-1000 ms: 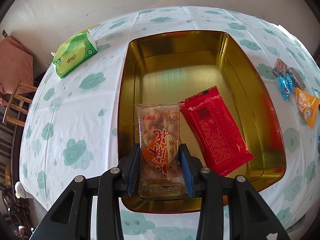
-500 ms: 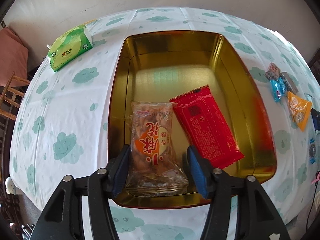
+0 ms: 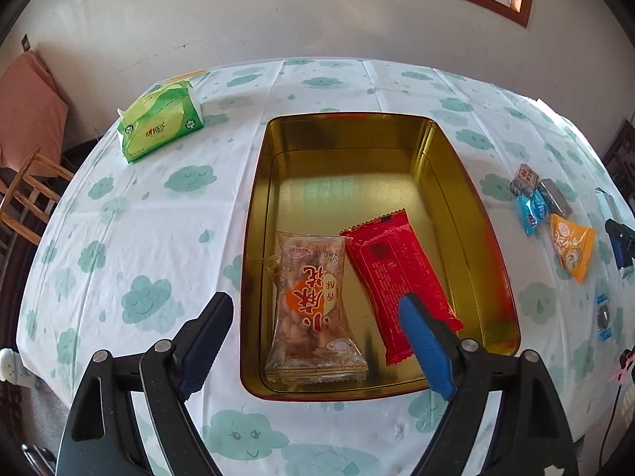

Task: Organize snacks
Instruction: 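Lower the blue-and-teal box into the tin and open the right tool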

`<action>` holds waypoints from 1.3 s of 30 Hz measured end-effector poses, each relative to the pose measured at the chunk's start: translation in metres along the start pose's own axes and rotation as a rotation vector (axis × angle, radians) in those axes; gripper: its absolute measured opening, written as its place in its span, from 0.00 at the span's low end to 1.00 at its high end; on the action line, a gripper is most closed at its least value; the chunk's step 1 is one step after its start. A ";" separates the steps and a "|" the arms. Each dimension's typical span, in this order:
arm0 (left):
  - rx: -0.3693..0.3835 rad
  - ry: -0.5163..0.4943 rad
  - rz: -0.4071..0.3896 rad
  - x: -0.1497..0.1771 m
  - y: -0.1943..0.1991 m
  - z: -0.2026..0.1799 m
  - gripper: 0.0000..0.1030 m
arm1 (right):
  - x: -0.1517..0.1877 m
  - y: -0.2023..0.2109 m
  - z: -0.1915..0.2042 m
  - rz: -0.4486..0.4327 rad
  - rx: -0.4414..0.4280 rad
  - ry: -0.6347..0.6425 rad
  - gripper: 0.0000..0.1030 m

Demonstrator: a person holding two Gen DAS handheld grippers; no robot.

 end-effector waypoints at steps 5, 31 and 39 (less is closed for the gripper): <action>0.008 0.016 -0.019 0.002 0.005 0.002 0.84 | -0.006 0.019 0.043 -0.023 -0.079 0.032 0.49; -0.147 0.335 -0.032 0.055 0.032 0.111 0.91 | 0.059 0.039 0.288 0.101 -0.434 0.223 0.49; -0.175 0.340 0.006 0.073 0.021 0.113 0.91 | 0.068 0.018 0.304 0.129 -0.386 0.267 0.49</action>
Point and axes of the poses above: each gripper's, at about its wrist camera, not at the fingertips, and y roughly against the way its jaws point, z to its left, x to its underside, the point moved 8 cm from there along -y, roughly the way its jaws point, and after that the axes turned 6 degrees about -y, right-handed, at the moved point
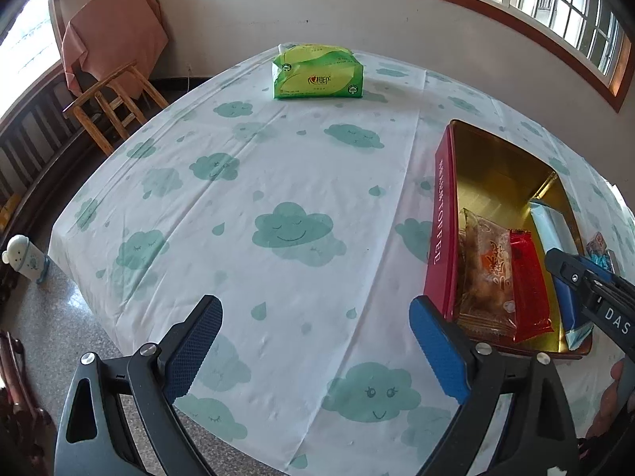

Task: Organize snacks
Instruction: 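Lower the blue-and-teal box into the tin and open the right tool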

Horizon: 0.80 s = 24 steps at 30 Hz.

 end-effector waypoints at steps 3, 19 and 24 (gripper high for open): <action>0.011 0.002 0.012 0.004 -0.002 -0.002 0.91 | 0.000 -0.006 0.002 0.010 0.019 0.009 0.49; 0.011 -0.018 0.016 0.003 0.001 -0.008 0.91 | 0.002 -0.019 0.001 0.037 0.029 0.021 0.50; 0.012 -0.026 0.005 0.002 0.007 -0.013 0.91 | -0.003 -0.005 0.003 -0.007 0.017 0.041 0.50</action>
Point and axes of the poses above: each gripper's, at about its wrist camera, not at the fingertips, and y roughly against the way its jaws point, z to its left, x to its underside, the point moved 8 cm from there along -y, roughly the way its jaws point, and after that the axes turned 6 degrees about -y, right-handed, at the moved point
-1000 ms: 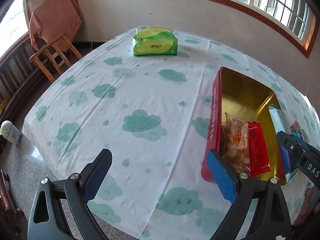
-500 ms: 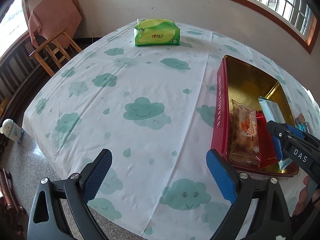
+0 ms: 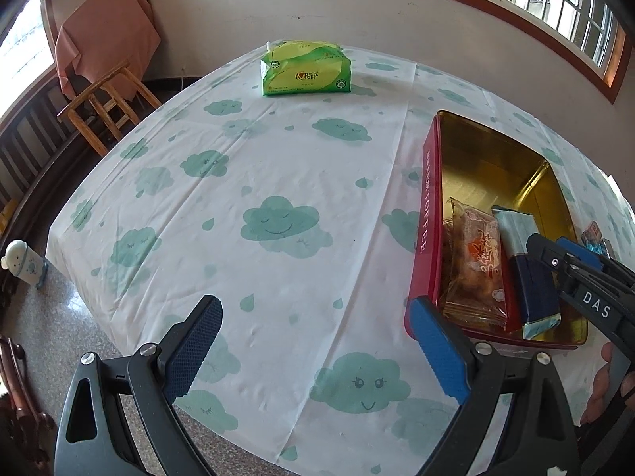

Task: Organize snacks
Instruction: 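Lower the blue-and-teal box into the tin and open the right tool, then move the right tool to the small candy with blue ends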

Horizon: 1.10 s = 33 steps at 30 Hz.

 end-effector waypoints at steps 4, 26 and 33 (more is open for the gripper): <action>0.010 -0.024 -0.021 -0.003 0.010 -0.011 0.91 | 0.000 0.021 -0.004 -0.035 -0.036 -0.008 0.51; 0.185 -0.302 -0.076 0.017 0.048 -0.152 0.91 | 0.094 0.129 -0.208 -0.079 0.255 -0.168 0.51; 0.197 -0.361 -0.058 0.028 0.047 -0.180 0.91 | 0.133 0.116 -0.249 -0.010 0.280 -0.242 0.51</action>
Point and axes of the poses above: each gripper's, at about its wrist camera, not at the fingertips, and y roughly against the way its jaws point, z to its left, x to its underside, the point moved 8 cm from there along -y, roughly the way its jaws point, and after that the axes turned 6 degrees about -y, right-handed, at the moved point
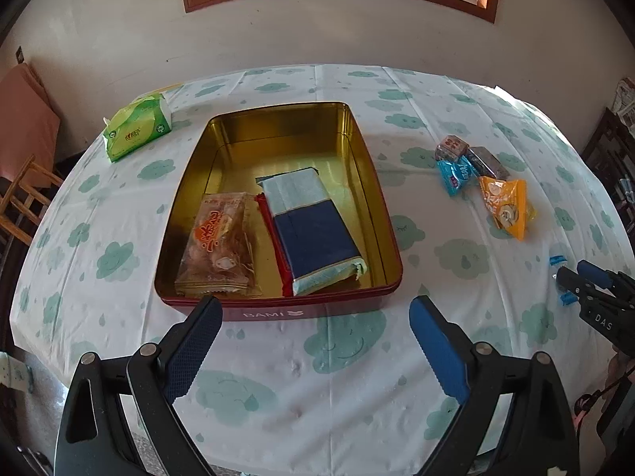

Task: Organize snacks
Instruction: 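Move the right tool to the small candy with blue ends, then close the right tool on the blue-ended candy and lift it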

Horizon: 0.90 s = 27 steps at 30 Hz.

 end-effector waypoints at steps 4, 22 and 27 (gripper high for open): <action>0.018 -0.021 0.008 0.001 -0.003 -0.014 0.91 | 0.003 -0.008 0.001 0.011 -0.009 0.009 0.51; 0.059 -0.108 0.013 -0.014 -0.021 -0.076 0.91 | 0.002 -0.020 -0.004 -0.016 -0.066 0.020 0.28; 0.088 -0.126 -0.002 -0.026 -0.027 -0.094 0.91 | -0.024 -0.032 -0.021 -0.064 -0.042 -0.010 0.28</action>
Point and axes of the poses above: each gripper's, at about its wrist camera, not at the fingertips, and y roughly against the way its jaws point, z to its left, x to its underside, the point moved 8 cm from there along -y, roughly the way its jaws point, and after that the axes turned 6 degrees about -y, right-handed, at the moved point
